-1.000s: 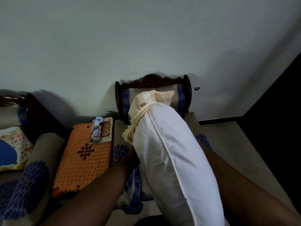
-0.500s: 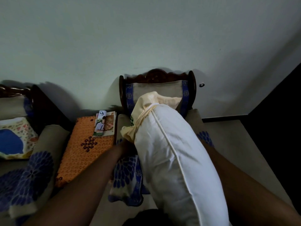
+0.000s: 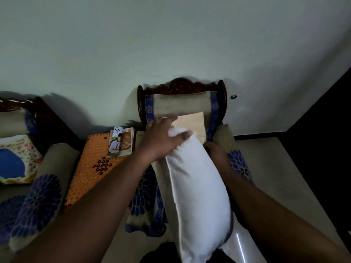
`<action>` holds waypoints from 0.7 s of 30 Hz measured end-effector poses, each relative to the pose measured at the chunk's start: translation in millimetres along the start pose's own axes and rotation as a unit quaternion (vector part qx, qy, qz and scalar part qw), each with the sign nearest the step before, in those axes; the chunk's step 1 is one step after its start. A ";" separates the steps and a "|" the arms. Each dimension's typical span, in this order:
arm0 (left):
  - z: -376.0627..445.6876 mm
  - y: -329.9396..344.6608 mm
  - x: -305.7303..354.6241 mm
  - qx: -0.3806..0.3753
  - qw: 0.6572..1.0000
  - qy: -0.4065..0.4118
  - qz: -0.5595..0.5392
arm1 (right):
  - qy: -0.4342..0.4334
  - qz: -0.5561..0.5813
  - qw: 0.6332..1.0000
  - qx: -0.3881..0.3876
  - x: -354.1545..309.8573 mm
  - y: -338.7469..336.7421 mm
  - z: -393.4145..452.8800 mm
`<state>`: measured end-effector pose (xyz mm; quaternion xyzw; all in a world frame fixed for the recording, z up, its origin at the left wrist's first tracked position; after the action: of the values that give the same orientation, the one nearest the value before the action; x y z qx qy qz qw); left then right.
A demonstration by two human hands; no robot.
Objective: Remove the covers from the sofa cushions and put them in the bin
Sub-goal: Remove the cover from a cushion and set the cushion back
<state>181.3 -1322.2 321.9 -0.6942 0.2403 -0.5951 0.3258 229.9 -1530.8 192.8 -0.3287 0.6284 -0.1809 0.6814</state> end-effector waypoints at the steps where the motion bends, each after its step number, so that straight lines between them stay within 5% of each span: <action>1: 2.2 1.2 -2.0 -0.010 0.998 -0.015 0.064 | -0.009 -0.023 1.000 -0.001 -2.4 1.0 0.0; 7: 14.3 11.9 -58.5 -0.085 0.993 -0.069 0.046 | -0.039 -0.062 0.996 0.059 5.2 -1.2 -8.0; 10: 12.4 23.1 -84.3 -0.104 0.988 -0.111 -0.042 | -0.078 0.003 0.997 -0.002 6.7 8.0 -9.7; 15: 13.1 34.3 -104.9 -0.151 0.985 -0.082 -0.021 | -0.092 0.022 0.993 -0.076 8.7 10.6 -7.7; 21: 8.7 49.4 -104.6 -0.138 0.983 -0.081 -0.092 | -0.147 -0.134 0.977 -0.073 -14.1 10.1 -2.1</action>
<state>174.0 -1278.5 214.6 -0.7974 0.2286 -0.5257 0.1888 224.1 -1514.7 196.4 -0.4814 0.4831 -0.1737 0.7104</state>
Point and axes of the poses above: each hand's wrist, its own z-axis towards the middle knuckle, its own y-axis out of the palm, x = y × z, the point moved 5 cm from there along z, towards the middle knuckle, and after that the axes turned 4 degrees about -y, right-handed, at the moved point
